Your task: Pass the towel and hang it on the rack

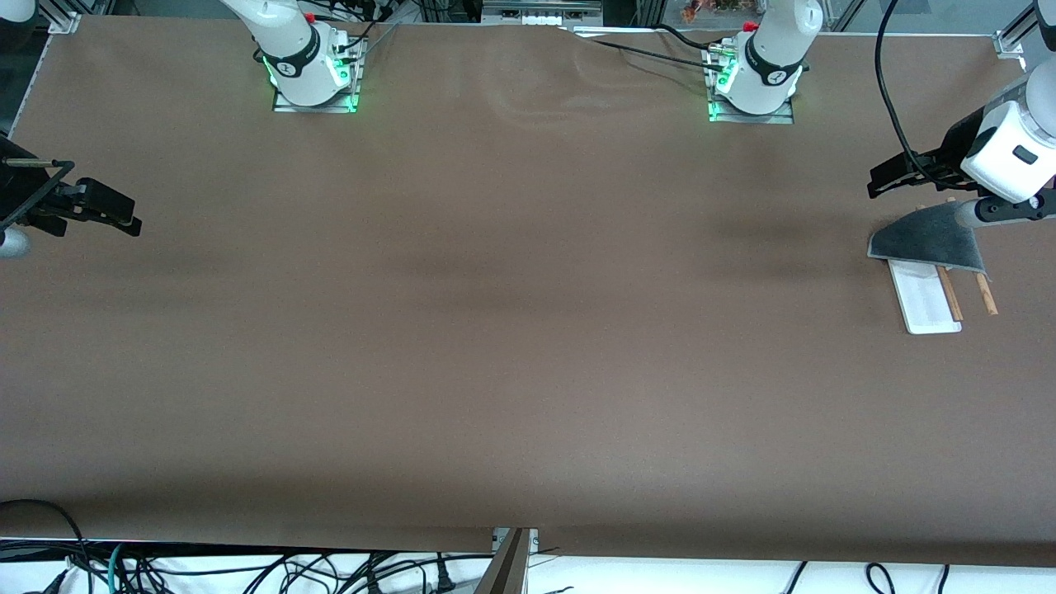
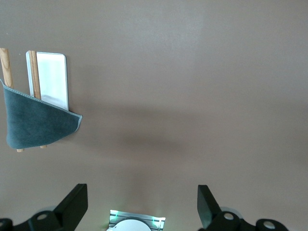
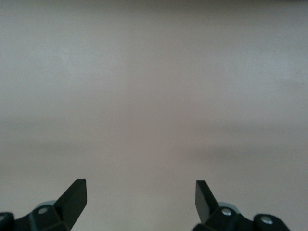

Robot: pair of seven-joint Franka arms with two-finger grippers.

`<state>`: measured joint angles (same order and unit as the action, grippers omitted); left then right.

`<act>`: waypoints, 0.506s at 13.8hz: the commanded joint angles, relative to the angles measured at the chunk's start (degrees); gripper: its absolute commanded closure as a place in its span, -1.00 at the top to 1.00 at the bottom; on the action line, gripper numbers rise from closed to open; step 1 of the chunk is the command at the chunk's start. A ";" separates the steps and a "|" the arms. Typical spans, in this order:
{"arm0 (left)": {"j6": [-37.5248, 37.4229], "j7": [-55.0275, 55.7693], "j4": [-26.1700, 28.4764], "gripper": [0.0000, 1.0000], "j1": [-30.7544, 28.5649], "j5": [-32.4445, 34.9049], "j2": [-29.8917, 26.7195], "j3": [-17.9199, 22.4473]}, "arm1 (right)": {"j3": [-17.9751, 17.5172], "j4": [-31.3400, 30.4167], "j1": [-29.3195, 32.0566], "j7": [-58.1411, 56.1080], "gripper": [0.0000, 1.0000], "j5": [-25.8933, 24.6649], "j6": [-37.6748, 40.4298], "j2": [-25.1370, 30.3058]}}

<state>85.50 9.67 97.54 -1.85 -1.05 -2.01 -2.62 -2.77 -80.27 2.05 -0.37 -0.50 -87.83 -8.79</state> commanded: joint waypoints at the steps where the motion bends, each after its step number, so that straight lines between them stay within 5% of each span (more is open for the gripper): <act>1: -0.86 0.44 -0.60 1.00 0.00 -0.01 0.08 0.16 | -0.14 0.03 0.23 -0.77 1.00 0.15 -0.41 0.09; 7: -1.48 0.44 -0.60 1.00 0.00 -0.01 -0.01 0.25 | -0.22 0.03 0.23 -0.77 1.00 0.15 -0.41 0.09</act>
